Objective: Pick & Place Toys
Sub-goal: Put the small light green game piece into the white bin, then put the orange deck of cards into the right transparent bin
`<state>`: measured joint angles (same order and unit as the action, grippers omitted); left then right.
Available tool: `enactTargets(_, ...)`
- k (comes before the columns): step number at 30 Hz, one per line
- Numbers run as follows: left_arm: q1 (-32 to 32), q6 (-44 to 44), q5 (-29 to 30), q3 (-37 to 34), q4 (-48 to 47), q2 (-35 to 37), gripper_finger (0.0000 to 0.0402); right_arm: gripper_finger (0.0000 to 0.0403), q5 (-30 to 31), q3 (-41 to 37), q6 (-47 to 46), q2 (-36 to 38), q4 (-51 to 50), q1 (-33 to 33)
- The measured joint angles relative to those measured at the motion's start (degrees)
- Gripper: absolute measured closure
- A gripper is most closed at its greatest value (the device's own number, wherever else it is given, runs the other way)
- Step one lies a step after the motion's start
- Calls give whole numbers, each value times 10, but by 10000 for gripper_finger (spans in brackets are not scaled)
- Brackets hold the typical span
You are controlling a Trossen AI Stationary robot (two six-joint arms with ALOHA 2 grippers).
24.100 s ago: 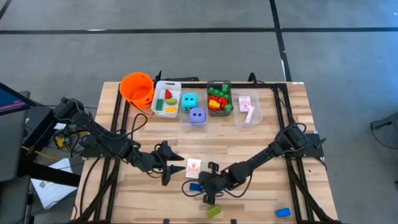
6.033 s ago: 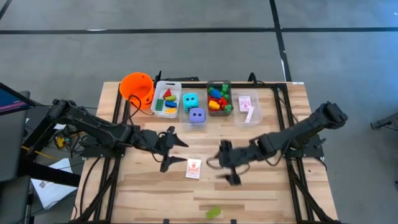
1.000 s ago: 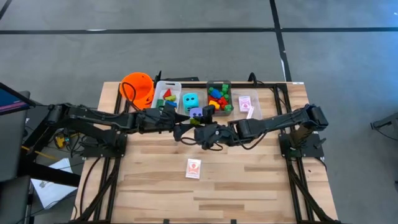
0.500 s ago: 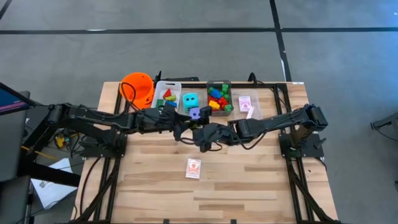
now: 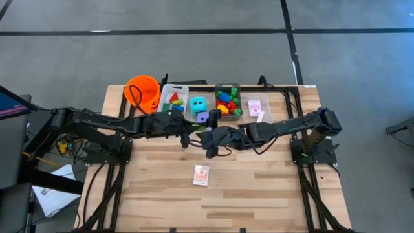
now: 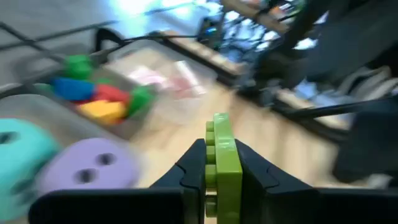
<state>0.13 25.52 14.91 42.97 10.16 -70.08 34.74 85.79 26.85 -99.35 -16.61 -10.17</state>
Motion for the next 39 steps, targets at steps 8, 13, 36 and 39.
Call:
enactTargets(8,14,-43,168,1,-171,2,364,162,0,0,-12,0,38,-4)
enactTargets(13,25,-43,307,2,-213,2,364,166,0,-1,-28,-1,40,-4)
enactTargets(36,123,-74,391,2,-278,2,304,196,-3,-1,-144,-1,6,21)
enactTargets(39,128,-75,391,2,-278,2,270,196,-2,-1,-149,-1,5,21)
